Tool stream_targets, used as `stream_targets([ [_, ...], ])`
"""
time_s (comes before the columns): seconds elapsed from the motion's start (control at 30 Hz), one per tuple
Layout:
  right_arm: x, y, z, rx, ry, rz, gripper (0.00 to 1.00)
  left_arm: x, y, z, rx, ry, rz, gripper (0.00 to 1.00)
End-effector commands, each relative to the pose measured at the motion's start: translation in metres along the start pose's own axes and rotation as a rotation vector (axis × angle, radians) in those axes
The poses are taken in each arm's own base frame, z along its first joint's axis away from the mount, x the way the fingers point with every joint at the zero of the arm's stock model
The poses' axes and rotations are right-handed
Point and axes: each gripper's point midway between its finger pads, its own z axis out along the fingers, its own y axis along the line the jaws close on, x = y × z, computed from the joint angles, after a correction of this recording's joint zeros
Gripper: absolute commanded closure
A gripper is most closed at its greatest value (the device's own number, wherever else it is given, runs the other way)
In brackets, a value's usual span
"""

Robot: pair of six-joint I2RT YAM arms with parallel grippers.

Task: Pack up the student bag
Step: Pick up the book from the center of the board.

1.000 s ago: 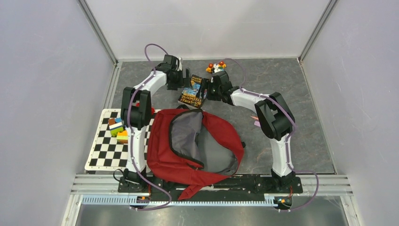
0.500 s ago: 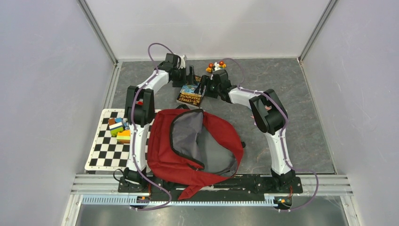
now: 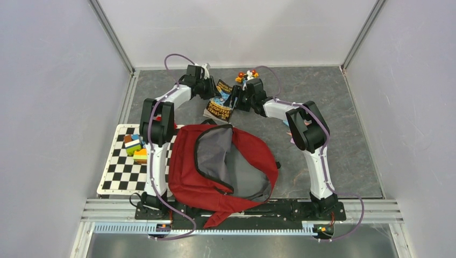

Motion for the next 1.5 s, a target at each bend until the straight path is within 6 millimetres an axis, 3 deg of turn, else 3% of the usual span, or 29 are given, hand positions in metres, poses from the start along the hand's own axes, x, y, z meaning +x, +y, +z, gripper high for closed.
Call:
stream_targets([
  [0.0,0.023,0.001,0.004,-0.019,0.050,-0.015,0.26,-0.003,-0.072,-0.027,0.171,0.008,-0.017,0.78],
  [0.1,0.015,0.006,-0.004,-0.026,0.030,-0.027,0.26,-0.008,-0.075,-0.041,0.153,-0.017,-0.005,0.97],
  [0.17,0.005,0.011,-0.013,-0.037,0.006,-0.039,0.26,-0.014,-0.078,-0.054,0.144,-0.053,0.011,0.98],
  [0.3,-0.033,0.024,-0.050,-0.071,-0.082,-0.088,0.20,-0.043,-0.099,-0.099,0.174,-0.199,0.046,0.98],
  [0.47,-0.089,0.049,-0.124,-0.050,-0.239,-0.313,0.13,-0.087,-0.146,-0.182,0.272,-0.431,0.086,0.98],
  [0.6,-0.108,0.086,-0.191,-0.128,-0.337,-0.406,0.06,-0.099,-0.178,-0.243,0.346,-0.554,0.099,0.98],
  [0.7,-0.109,0.116,-0.234,-0.236,-0.387,-0.434,0.05,-0.097,-0.199,-0.283,0.422,-0.625,0.095,0.98],
  [0.8,-0.100,0.151,-0.274,-0.396,-0.424,-0.443,0.05,-0.079,-0.227,-0.317,0.560,-0.620,0.125,0.98],
  [0.97,-0.082,0.186,-0.319,-0.587,-0.437,-0.408,0.05,-0.045,-0.239,-0.357,0.654,-0.628,0.101,0.98],
  [1.07,-0.070,0.207,-0.331,-0.690,-0.410,-0.423,0.05,-0.026,-0.243,-0.367,0.687,-0.620,0.129,0.98],
  [1.17,-0.057,0.210,-0.323,-0.678,-0.367,-0.433,0.05,-0.011,-0.250,-0.377,0.753,-0.609,0.150,0.98],
  [1.27,-0.046,0.212,-0.318,-0.689,-0.346,-0.410,0.05,-0.005,-0.256,-0.391,0.807,-0.647,0.157,0.98],
  [1.47,-0.030,0.245,-0.313,-0.779,-0.313,-0.405,0.10,0.002,-0.252,-0.391,0.801,-0.641,0.139,0.98],
])
